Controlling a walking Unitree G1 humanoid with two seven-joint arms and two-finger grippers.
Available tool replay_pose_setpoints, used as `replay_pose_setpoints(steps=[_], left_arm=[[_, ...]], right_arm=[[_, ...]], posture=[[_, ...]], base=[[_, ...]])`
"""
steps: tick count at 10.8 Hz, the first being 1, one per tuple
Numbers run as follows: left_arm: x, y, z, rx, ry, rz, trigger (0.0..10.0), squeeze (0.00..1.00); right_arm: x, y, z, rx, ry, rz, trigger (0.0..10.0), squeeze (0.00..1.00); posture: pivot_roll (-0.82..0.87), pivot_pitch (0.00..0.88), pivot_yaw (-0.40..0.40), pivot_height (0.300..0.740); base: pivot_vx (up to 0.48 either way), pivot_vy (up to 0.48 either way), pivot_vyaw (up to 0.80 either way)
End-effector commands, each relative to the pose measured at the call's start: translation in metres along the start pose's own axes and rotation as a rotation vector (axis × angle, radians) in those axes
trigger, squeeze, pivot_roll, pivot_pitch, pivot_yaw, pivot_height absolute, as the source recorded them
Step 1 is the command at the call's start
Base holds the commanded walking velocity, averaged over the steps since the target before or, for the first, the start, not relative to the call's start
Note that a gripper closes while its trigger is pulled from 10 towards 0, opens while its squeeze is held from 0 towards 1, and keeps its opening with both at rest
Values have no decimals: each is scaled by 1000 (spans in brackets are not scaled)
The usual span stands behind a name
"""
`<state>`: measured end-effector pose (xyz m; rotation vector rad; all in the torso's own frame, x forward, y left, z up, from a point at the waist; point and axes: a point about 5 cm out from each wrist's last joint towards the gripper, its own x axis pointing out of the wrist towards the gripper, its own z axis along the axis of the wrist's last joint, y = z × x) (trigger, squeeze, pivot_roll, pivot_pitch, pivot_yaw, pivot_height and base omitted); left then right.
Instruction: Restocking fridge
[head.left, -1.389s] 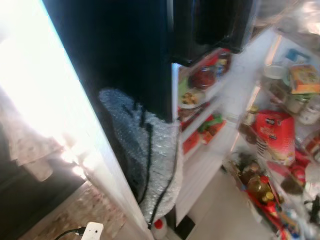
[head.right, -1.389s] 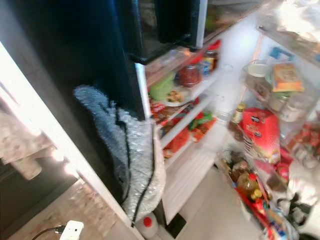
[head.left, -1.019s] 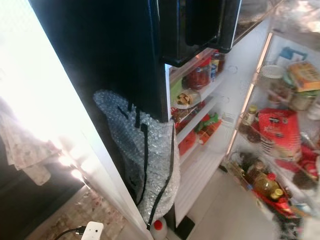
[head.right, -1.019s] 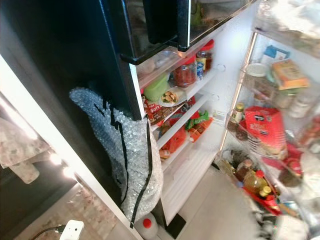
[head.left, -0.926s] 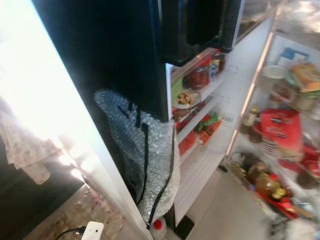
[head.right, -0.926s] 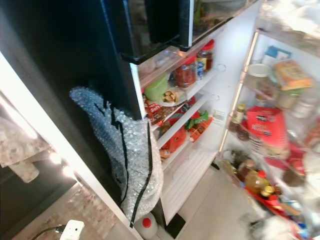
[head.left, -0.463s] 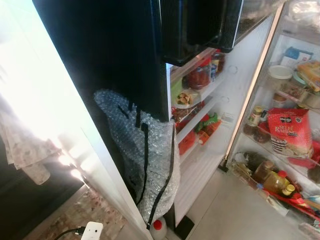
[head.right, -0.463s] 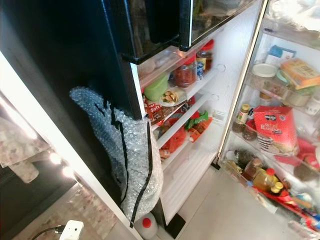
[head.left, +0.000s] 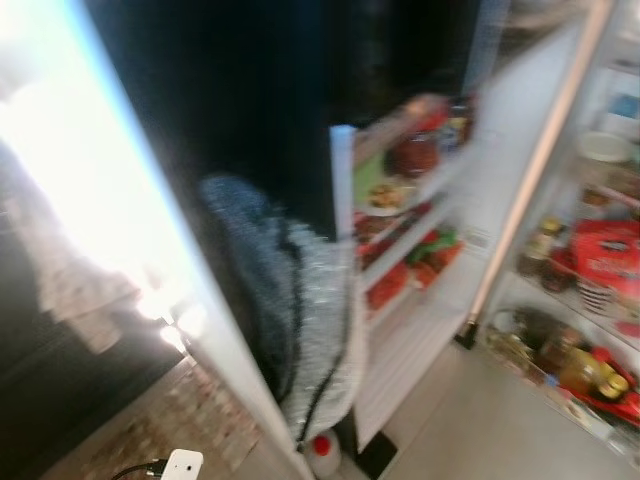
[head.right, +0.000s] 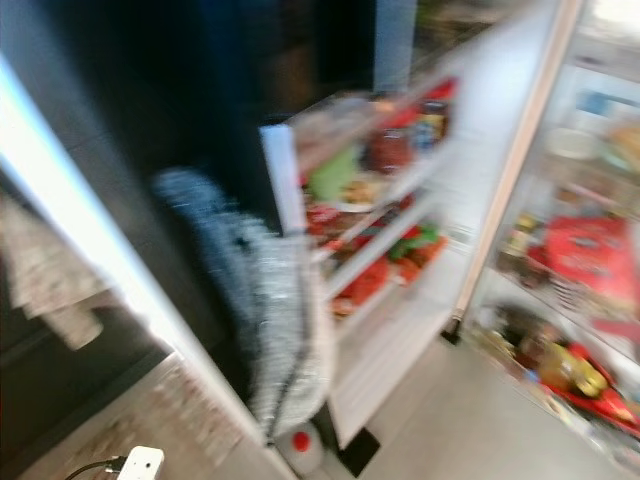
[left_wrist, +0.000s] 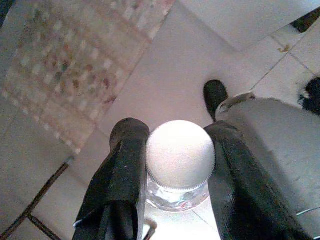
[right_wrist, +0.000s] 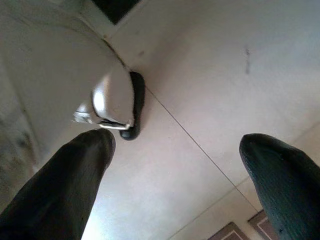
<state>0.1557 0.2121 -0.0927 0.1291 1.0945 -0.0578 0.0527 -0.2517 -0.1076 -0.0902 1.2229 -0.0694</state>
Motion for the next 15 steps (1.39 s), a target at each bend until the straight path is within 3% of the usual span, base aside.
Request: replay_pose_setpoints(steps=[1,5,11,15], left_arm=[[0,2,3,10,-8,4,10000,0],[0,2,3,14,-7,3,10000,0],[0,3,5,5,-12,2,10000,0],[0,5,6,8,-10,6,10000,0]], right_arm=[[1,4,1,11,-9,8,10000,0],[2,2,7,23,-24,10,10000,0],[3,6,8,139,-34,4,10000,0],[3,5,9,135,-42,-1,10000,0]], posture=[[-157,0,104,740],[-155,0,103,740],[-144,9,108,740],[-140,21,119,740]], base=[[0,-292,0],[0,-315,733],[0,-315,0],[0,-314,0]])
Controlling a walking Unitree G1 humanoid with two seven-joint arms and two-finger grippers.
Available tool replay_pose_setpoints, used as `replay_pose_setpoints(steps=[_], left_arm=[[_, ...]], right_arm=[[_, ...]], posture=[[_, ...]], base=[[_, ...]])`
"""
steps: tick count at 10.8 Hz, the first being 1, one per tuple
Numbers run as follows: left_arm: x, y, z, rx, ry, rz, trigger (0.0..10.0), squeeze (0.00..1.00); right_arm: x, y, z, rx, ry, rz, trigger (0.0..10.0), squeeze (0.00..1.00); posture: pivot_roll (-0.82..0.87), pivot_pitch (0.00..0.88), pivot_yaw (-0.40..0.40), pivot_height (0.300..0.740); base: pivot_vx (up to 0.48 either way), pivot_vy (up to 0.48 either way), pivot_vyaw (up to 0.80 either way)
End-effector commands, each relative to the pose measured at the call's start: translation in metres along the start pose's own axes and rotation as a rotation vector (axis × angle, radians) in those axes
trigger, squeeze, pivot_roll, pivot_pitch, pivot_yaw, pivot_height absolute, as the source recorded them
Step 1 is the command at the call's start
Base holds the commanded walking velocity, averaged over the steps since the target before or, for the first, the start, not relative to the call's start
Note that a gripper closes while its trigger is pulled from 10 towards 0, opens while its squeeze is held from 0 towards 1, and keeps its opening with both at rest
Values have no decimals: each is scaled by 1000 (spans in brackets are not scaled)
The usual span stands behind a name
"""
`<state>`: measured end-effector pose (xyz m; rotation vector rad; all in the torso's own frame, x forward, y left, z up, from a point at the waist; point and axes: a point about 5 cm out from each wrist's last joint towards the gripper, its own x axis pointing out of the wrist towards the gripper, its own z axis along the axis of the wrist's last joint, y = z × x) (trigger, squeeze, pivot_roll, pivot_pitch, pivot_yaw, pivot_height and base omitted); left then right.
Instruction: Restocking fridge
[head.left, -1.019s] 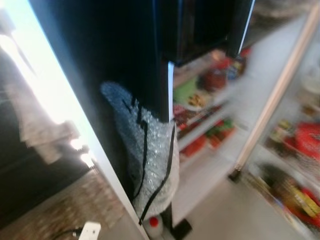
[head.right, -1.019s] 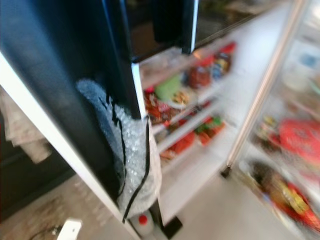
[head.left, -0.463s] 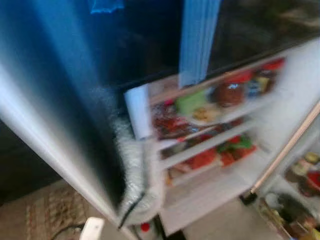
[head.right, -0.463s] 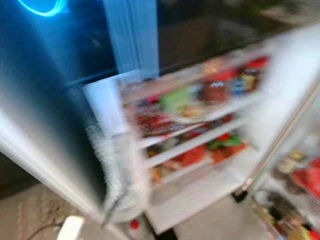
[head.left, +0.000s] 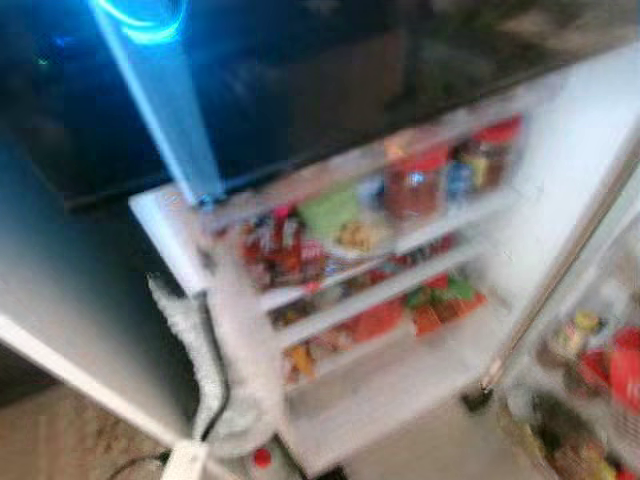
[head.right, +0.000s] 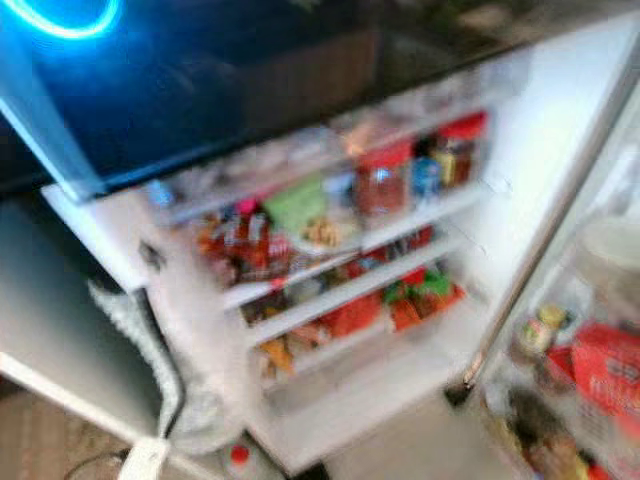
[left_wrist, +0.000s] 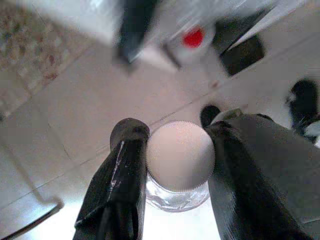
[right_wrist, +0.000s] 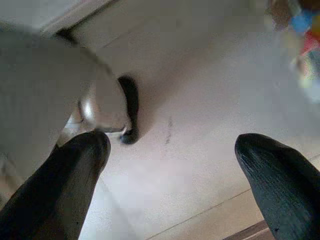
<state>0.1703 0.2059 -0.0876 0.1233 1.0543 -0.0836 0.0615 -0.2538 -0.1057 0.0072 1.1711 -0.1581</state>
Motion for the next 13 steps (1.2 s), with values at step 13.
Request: replay_pose_setpoints(steps=[13], left_arm=[[-3,9,-10,-2,29,25,10000,0]], right_arm=[[2,9,2,43,-6,28,10000,0]], posture=[[-130,15,117,740]], base=[[0,-204,185]])
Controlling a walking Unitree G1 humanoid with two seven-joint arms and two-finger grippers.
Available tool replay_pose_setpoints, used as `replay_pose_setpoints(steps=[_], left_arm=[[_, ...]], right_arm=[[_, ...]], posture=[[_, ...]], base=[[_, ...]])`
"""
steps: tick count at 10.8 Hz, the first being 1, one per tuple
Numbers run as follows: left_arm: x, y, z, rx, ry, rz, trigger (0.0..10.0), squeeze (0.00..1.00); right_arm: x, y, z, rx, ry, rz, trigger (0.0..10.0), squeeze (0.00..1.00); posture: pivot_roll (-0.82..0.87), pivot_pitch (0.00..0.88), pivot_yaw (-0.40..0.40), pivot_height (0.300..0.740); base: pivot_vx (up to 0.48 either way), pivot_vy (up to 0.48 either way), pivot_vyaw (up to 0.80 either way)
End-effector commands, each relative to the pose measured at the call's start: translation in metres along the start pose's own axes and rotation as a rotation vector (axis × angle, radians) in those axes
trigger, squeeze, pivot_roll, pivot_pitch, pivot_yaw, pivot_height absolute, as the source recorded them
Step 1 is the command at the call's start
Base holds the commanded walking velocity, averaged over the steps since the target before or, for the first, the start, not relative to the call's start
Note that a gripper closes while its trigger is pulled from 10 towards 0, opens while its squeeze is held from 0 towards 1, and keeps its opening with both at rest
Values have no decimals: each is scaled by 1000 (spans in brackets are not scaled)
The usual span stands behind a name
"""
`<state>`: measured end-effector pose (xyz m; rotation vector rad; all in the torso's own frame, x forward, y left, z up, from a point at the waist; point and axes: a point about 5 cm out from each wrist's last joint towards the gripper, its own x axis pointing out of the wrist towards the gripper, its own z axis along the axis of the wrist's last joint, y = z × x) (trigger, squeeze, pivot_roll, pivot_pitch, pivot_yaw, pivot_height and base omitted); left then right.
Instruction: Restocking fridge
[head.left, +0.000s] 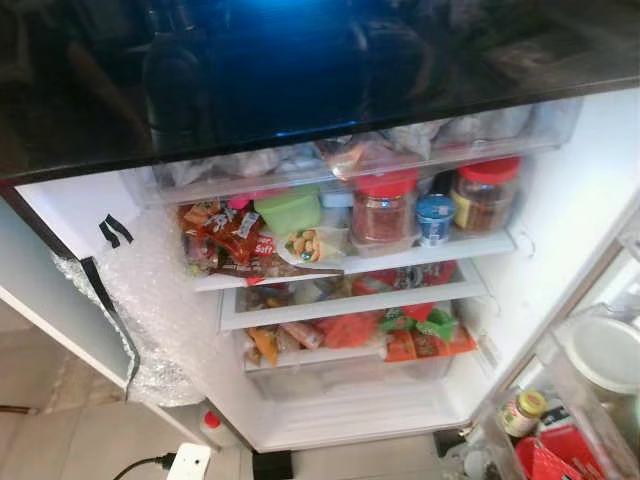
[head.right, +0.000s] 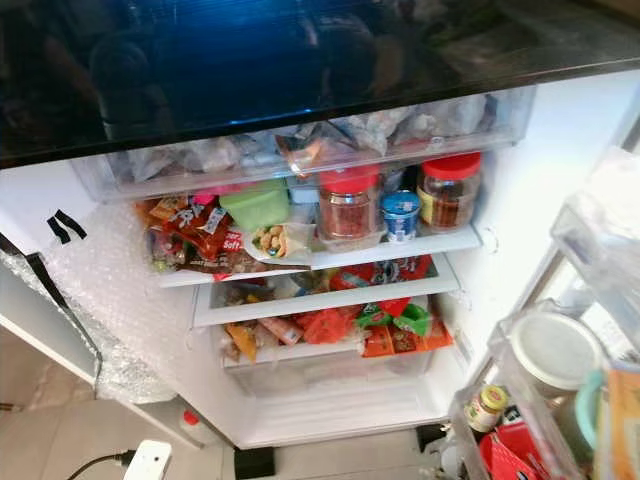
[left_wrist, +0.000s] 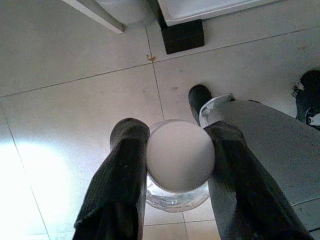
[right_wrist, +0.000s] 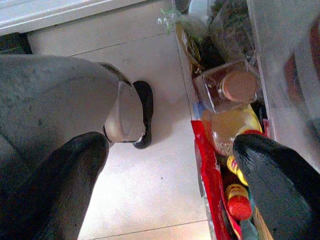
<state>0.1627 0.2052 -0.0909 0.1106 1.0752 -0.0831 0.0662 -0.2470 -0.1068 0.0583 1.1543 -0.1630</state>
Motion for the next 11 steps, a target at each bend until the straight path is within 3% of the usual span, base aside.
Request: replay_pose_setpoints(steps=[1,7,8,11], left_arm=[[-2,9,-1,-19,-14,13,10000,0],[-4,2,28,-95,-283,-57,10000,0],[-10,-28,105,-9,-586,-127,10000,0],[-15,-43,131,-45,-676,-187,10000,0]], right_arm=[[0,2,-2,4,5,4,10000,0],[1,-1,6,17,-7,11,10000,0],[2,-1,12,17,-21,11,10000,0],[6,-4,34,8,-65,4,10000,0]], posture=[[-132,16,119,740],[-146,26,100,740],[-164,24,103,740],[-186,4,102,740]], base=[[0,0,0],[0,0,0],[0,0,0],[0,0,0]])
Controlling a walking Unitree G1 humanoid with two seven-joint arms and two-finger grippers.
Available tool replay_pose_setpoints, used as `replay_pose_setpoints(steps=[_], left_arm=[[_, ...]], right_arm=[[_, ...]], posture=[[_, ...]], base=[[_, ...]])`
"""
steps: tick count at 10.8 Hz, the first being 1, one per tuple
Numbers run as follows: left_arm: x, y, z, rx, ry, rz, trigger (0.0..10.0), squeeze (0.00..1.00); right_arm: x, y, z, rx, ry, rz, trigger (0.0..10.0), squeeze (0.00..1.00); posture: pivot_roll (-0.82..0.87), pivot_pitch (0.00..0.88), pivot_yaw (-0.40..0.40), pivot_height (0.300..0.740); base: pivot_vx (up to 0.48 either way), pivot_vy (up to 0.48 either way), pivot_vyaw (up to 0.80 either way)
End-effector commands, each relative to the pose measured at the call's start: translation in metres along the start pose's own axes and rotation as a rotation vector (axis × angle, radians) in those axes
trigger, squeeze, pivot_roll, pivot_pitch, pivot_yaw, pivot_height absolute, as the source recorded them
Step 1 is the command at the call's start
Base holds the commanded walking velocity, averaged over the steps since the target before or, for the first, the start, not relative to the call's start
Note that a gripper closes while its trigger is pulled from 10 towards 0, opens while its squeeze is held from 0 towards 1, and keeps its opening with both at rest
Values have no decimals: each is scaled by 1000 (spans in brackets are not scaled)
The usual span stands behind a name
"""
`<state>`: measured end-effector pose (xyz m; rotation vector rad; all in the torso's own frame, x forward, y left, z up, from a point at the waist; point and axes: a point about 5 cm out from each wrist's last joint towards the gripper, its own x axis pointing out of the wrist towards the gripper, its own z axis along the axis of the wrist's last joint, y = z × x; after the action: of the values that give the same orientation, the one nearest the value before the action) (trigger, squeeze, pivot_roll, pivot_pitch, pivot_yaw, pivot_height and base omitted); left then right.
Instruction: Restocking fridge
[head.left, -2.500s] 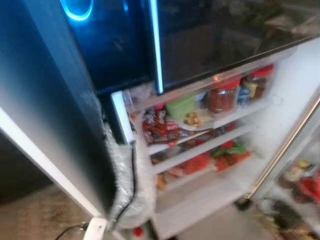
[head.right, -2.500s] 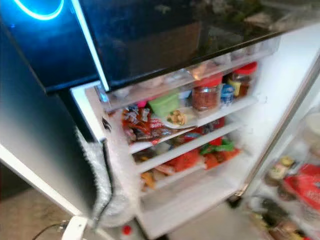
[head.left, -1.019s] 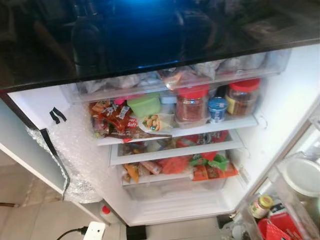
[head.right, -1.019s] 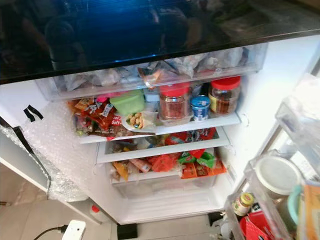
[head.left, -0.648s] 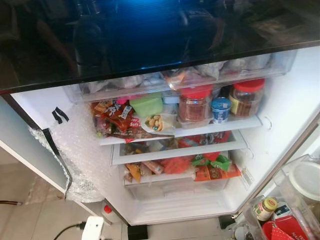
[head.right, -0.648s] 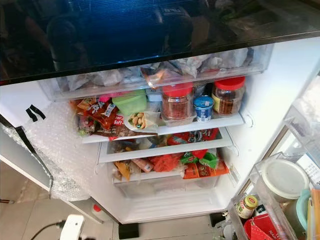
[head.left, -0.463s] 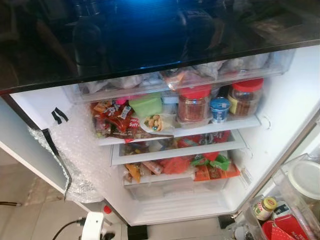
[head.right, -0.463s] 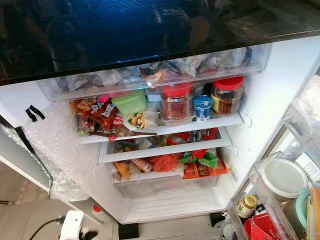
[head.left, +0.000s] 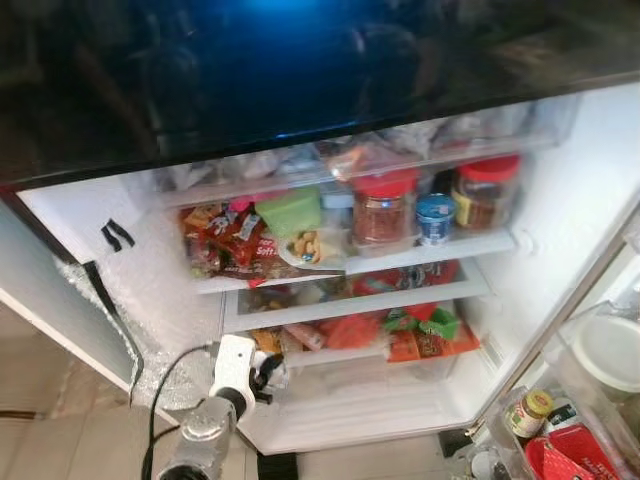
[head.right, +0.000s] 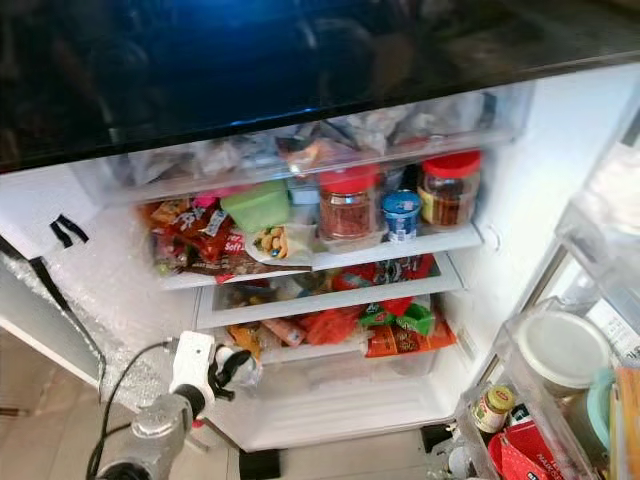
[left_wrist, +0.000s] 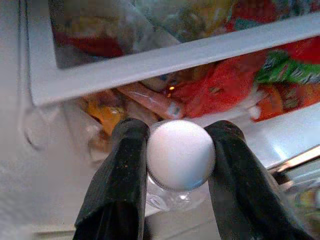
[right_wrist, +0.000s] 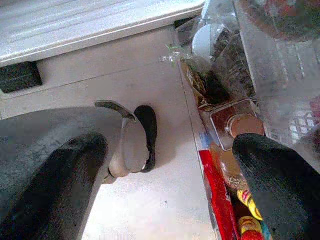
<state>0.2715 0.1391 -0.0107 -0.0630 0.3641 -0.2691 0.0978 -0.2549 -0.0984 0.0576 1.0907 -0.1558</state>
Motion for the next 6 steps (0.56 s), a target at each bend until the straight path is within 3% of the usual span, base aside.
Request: replay_pose_setpoints(steps=[1,6], left_arm=[[1,2,4,-31,-18,-2,10000,0],[-7,8,8,-23,-112,24,10000,0]], right_arm=[[1,-2,9,-8,-18,-1,10000,0],[1,-11,22,-18,-66,-28,10000,0]], posture=[[-163,17,84,740],[-171,57,76,740]], base=[[0,0,0],[0,0,0]])
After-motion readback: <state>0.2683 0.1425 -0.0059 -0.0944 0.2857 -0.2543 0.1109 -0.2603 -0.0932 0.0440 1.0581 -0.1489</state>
